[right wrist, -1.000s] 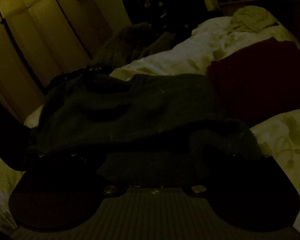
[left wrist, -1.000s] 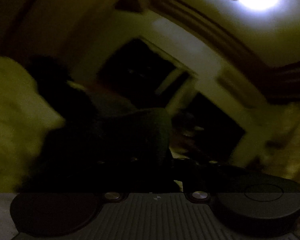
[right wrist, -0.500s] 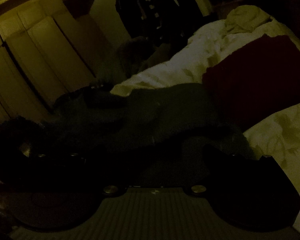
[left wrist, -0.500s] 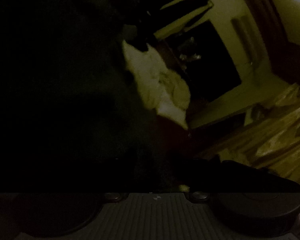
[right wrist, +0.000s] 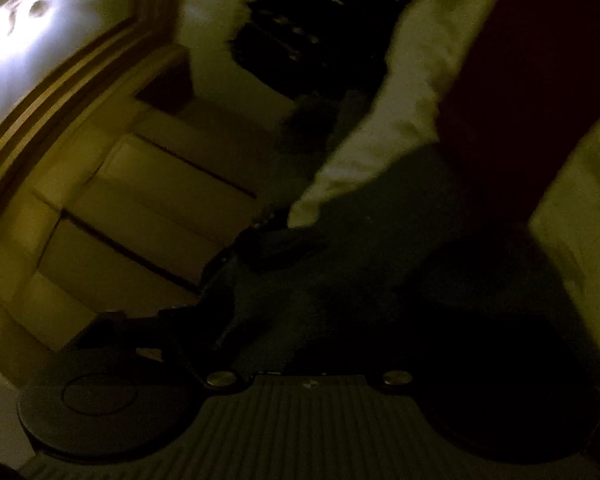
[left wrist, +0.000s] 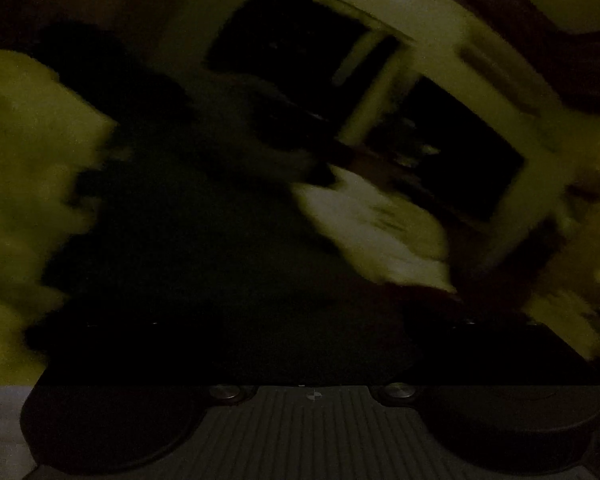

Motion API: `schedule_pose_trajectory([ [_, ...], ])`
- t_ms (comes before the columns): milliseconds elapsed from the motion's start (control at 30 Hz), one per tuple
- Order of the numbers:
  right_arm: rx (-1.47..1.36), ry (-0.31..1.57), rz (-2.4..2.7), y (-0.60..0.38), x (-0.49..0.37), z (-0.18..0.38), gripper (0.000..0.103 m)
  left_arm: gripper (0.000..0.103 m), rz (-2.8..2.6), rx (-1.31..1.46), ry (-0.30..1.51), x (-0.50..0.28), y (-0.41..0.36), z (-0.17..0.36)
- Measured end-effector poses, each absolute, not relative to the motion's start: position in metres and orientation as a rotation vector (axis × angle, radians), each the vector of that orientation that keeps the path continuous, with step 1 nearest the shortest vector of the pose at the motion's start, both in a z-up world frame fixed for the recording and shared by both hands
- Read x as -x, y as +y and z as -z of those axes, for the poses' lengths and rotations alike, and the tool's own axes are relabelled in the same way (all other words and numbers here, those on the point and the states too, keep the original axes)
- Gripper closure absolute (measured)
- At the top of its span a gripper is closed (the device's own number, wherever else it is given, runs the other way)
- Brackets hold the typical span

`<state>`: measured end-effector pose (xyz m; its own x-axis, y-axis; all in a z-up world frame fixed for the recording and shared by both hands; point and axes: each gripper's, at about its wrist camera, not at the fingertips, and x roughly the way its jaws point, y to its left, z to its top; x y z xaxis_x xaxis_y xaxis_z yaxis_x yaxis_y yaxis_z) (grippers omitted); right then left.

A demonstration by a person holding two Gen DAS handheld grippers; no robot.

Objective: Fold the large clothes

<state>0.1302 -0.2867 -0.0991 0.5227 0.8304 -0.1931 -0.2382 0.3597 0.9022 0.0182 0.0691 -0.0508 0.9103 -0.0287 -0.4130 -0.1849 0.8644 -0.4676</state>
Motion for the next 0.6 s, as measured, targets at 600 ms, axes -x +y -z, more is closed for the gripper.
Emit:
schedule_pose_trajectory([
  [600,-1.545,1.129,-0.928,-0.268,-0.145,0.159,0.034,0.000,-0.265,0.474,0.503,0.002,0.103,0.090],
])
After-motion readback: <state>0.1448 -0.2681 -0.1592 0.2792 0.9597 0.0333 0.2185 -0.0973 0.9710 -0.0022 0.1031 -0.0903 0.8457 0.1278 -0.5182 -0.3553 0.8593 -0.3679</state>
